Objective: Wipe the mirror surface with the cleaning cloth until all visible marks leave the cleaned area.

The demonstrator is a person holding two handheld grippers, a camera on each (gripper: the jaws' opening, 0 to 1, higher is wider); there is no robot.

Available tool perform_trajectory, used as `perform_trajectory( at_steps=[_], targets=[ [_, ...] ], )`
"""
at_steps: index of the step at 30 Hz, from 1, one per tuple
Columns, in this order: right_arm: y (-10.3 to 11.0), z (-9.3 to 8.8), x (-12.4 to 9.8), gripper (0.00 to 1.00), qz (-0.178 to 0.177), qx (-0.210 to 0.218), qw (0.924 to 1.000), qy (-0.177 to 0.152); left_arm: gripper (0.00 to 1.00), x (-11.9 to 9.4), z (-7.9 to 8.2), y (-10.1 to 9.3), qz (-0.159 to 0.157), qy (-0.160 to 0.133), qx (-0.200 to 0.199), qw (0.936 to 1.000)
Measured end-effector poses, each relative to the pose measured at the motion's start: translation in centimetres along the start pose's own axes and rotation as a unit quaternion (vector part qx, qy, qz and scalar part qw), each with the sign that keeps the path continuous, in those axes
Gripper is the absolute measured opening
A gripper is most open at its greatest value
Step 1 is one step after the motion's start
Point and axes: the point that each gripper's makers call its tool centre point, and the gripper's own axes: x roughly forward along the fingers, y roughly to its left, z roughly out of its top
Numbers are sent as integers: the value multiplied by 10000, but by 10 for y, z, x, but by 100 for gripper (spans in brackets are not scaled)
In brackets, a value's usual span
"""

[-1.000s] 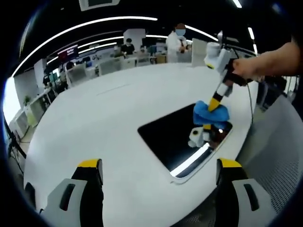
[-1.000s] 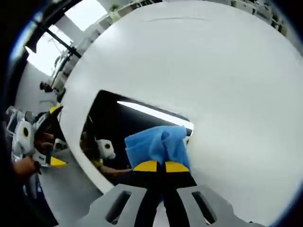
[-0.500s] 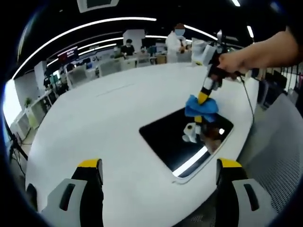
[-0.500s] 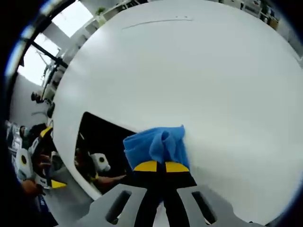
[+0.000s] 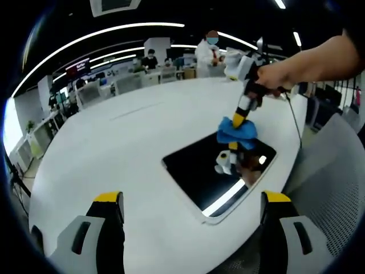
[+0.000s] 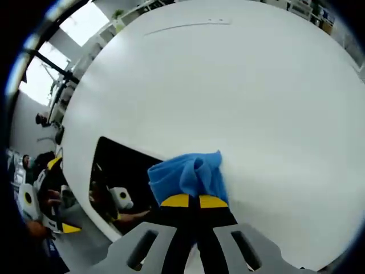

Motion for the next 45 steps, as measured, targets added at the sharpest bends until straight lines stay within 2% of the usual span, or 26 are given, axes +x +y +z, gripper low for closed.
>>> perform_trajectory(
  at_steps=[6,15,17,18,19,20,21,22,23,25,27,36,42,45],
  targets=[
    [-1,4,3,0,-147,-63,9998,129,100,0,2,-1,-30,-43,-49,10000],
    [-1,2,1,0,83,-32,9994,337,100,1,-1,-1,-52,10,-45,10000],
    [3,1,0,0,321,-728,9963,310,100,1,-2,0,-50,32,-51,10000],
    [3,2,1,0,390,-1194,9918,231,100,1,-2,0,-53,31,-67,10000],
    [4,1,0,0,421,-1284,9907,143,100,1,-2,0,-45,27,-75,10000],
    [5,-4,-2,0,352,-1050,9938,126,100,1,-2,1,-24,21,-82,10000],
    [6,-5,-3,0,323,-1130,9931,-43,100,0,-1,1,-15,13,-100,9999],
    [5,-4,-2,0,286,-1130,9932,-76,100,0,-1,2,-2,-3,-126,9999],
    [3,-3,-2,0,136,-809,9966,-119,100,0,0,2,4,-10,-134,9999],
    [4,-3,-3,0,82,-533,9985,-53,100,0,-1,2,-4,0,-119,9999],
    [3,0,-3,0,103,-448,9989,-64,100,0,-1,2,4,3,-117,9999],
    [-1,12,2,0,33,-475,9988,-72,100,0,-2,6,101,1,-161,9998],
    [0,8,-2,0,105,-419,9989,-193,100,0,-4,8,128,38,-185,9997],
    [-14,4,-7,0,27,-336,9992,-206,100,0,-3,7,117,24,-185,9998]
  ],
)
